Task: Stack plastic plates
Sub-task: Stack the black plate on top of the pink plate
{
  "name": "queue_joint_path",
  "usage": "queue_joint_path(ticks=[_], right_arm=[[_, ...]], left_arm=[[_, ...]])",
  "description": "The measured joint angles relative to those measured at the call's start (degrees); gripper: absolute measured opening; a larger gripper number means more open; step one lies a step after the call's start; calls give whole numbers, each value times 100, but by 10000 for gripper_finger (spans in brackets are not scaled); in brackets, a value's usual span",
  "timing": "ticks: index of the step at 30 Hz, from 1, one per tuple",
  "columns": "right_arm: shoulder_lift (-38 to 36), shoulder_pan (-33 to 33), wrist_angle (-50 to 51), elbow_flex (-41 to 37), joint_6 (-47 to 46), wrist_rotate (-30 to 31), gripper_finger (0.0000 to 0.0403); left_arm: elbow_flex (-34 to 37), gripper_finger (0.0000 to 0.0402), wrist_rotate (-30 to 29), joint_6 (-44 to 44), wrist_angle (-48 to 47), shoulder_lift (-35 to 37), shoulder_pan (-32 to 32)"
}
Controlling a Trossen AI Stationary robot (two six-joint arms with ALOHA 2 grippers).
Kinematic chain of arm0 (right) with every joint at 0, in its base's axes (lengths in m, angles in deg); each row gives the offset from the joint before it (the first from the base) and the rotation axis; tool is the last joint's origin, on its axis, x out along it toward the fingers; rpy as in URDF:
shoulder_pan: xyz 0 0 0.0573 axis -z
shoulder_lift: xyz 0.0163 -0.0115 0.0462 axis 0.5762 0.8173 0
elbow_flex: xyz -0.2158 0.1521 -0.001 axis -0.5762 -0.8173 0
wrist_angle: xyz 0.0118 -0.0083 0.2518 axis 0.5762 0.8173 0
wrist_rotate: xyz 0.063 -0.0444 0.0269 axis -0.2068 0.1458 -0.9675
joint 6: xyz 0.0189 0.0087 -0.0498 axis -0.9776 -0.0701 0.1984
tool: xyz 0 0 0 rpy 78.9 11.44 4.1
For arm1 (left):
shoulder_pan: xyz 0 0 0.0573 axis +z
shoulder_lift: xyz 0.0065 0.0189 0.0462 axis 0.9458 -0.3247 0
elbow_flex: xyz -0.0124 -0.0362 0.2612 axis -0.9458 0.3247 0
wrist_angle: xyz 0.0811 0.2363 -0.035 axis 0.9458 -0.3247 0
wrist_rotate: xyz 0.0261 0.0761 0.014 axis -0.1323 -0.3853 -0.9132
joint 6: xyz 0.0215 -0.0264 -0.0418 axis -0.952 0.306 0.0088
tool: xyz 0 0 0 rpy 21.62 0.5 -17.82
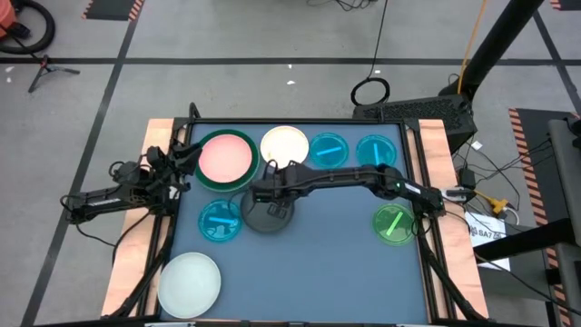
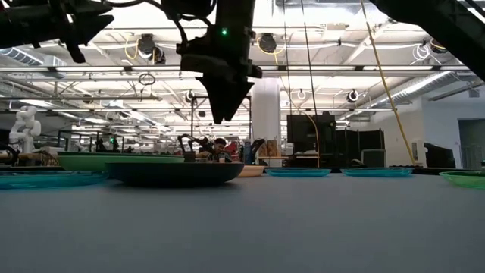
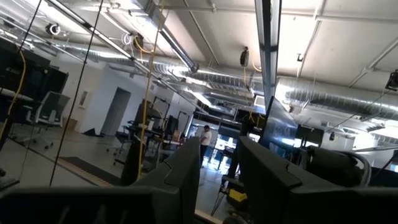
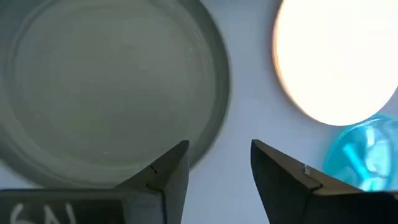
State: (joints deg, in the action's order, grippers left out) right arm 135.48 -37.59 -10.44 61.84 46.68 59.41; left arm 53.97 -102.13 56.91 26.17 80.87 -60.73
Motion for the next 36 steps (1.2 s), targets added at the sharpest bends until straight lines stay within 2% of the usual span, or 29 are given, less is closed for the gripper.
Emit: queue_joint_path(ticks=[6, 12, 18, 21, 24, 29, 33, 36], right_arm=[[-106, -33, 366, -7, 128, 485, 159], [-92, -92, 411, -16, 600, 469, 149], [-394, -104, 103, -652, 729, 492, 135], [-793, -127, -480, -1513, 802, 473, 129], [-1433, -136, -1210, -2763, 778, 485, 126], [-2952, 5, -3200, -5136, -99, 541, 125], [-3733, 227, -5195, -6621, -1328, -207, 127], [-3964, 360, -6591, -7355, -2179, -668, 138]], left_arm=[[2, 115, 44, 131, -43, 0, 0], [1, 115, 124, 243, -20, 2, 0], [2, 115, 148, 257, -17, 2, 0], [0, 115, 153, 257, -12, 2, 0], [2, 115, 153, 257, -15, 2, -1], [2, 115, 153, 254, 1, 2, 0], [2, 115, 151, 243, 43, 2, -1], [2, 115, 123, 205, 44, 2, -2]])
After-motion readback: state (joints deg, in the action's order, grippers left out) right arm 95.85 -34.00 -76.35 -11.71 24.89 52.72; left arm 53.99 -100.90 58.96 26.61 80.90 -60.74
